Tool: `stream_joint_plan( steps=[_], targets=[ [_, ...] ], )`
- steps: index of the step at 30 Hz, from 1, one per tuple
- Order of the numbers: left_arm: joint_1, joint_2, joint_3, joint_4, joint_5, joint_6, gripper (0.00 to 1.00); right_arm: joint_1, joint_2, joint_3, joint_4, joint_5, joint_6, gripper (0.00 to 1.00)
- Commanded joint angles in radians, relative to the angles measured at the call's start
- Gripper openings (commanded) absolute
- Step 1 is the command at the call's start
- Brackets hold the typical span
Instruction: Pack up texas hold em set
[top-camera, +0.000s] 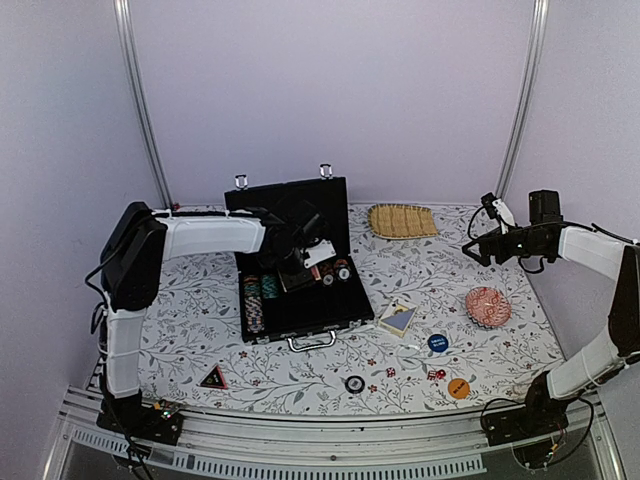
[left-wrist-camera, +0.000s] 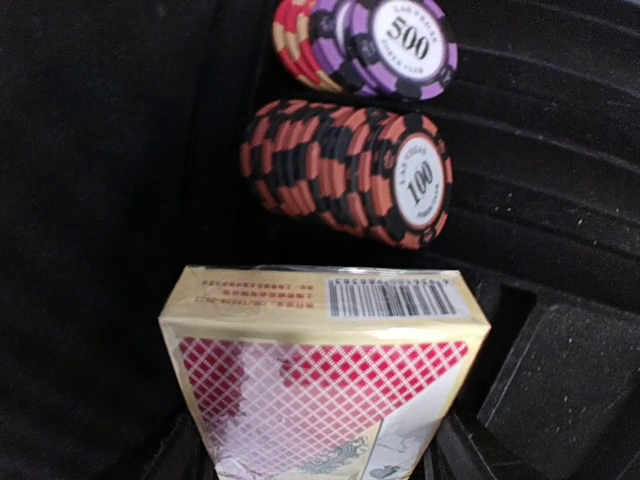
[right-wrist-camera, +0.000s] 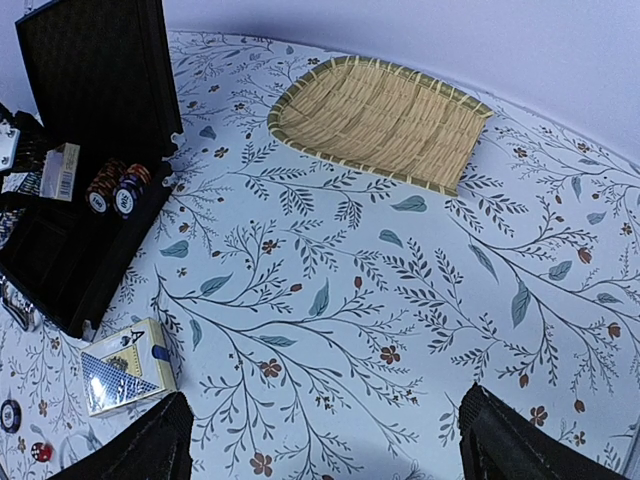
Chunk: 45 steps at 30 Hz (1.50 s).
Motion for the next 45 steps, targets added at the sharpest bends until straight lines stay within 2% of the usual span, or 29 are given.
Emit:
stream_joint_plan(
  steps=[1,14,24,35,45],
  targets=[
    [-0.02,0.034,0.04,0.031,-0.02,0.045,0.6,0.006,0.008,0.012,-0.008,0.007,-0.018,0.93],
    [-0.023,0.063,0.046,-0.037,-0.068,0.023,0.61,0.008,0.025,0.017,-0.02,0.003,-0.029,0.93],
    [-0.026,0.07,0.04,-0.082,0.014,0.034,0.62,0.006,0.031,0.02,-0.026,0.003,-0.034,0.93],
    [-0.032,0.111,0.066,-0.155,0.011,0.001,0.64,0.007,0.04,0.02,-0.031,0.0,-0.037,0.93],
    [-0.036,0.114,0.073,-0.184,0.018,-0.005,0.69,0.006,0.048,0.027,-0.04,-0.003,-0.04,0.93]
  ],
)
